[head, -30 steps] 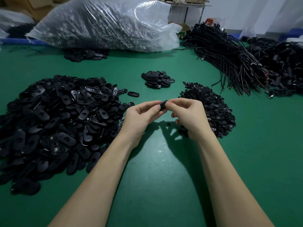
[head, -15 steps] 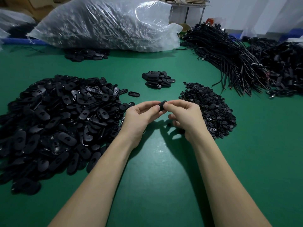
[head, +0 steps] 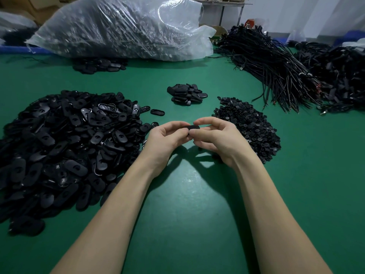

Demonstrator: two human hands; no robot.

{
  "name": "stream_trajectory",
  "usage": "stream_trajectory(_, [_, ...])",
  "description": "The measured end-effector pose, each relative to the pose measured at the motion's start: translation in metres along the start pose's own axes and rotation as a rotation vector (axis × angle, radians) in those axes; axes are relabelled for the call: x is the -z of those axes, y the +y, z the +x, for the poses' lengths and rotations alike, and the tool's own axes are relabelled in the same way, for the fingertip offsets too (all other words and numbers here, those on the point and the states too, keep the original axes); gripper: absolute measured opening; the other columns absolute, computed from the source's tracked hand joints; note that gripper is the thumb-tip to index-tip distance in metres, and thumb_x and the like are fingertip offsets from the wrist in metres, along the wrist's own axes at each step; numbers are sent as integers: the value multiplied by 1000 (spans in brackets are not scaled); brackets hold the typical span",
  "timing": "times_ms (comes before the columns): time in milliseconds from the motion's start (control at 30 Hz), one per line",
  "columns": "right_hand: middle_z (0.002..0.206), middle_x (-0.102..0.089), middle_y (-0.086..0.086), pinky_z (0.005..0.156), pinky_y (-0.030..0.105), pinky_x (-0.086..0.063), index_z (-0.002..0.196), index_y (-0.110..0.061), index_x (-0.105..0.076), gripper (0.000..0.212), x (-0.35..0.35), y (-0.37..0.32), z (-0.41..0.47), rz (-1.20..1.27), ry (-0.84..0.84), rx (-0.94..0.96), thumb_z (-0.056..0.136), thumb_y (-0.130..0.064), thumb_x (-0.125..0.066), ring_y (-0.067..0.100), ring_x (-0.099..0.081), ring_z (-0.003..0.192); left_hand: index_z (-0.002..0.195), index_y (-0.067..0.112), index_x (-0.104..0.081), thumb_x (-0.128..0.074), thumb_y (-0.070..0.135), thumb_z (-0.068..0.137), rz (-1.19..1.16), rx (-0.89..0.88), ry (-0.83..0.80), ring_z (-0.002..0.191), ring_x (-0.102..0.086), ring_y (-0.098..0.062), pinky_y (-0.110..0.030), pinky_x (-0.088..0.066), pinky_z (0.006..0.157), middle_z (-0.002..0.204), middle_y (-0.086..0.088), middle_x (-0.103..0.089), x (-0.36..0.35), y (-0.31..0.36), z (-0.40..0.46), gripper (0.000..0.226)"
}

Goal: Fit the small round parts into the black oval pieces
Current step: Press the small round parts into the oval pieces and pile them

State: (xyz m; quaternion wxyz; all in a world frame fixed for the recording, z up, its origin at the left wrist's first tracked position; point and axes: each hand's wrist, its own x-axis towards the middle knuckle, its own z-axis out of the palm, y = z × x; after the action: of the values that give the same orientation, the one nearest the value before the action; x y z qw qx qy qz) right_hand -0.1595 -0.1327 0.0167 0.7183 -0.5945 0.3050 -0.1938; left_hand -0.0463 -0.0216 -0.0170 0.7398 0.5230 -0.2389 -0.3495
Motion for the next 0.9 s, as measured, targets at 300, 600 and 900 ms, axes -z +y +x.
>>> stream_trajectory(300, [80, -77, 9, 67, 22, -60, 93, -5, -74, 15, 12, -5, -4, -86, -68, 55, 82, 5, -79, 17, -76, 74, 92, 4, -70, -64, -6, 91, 35, -1, -38, 82, -73, -16, -21, -56, 80, 85, -5, -77, 1, 2, -1, 11])
stream_trajectory(600, [80, -78, 17, 64, 21, -59, 92, 2, -74, 10, 7, -4, -3, -163, 23, 96, 84, 5, -78, 21, -77, 73, 90, 8, -72, -66, -6, 90, 110, -34, -15, 79, -73, -15, -20, -56, 79, 82, -2, -77, 1, -2, 0, 15])
stream_trajectory(900, [81, -78, 16, 70, 27, -63, 90, -1, -75, 8, 10, -3, -3, -268, 58, 125, 84, 3, -78, 25, -78, 76, 94, 16, -75, -71, 2, 90, 242, -47, -46, 89, -74, -17, -26, -56, 88, 91, -6, -79, 5, -4, 0, 15])
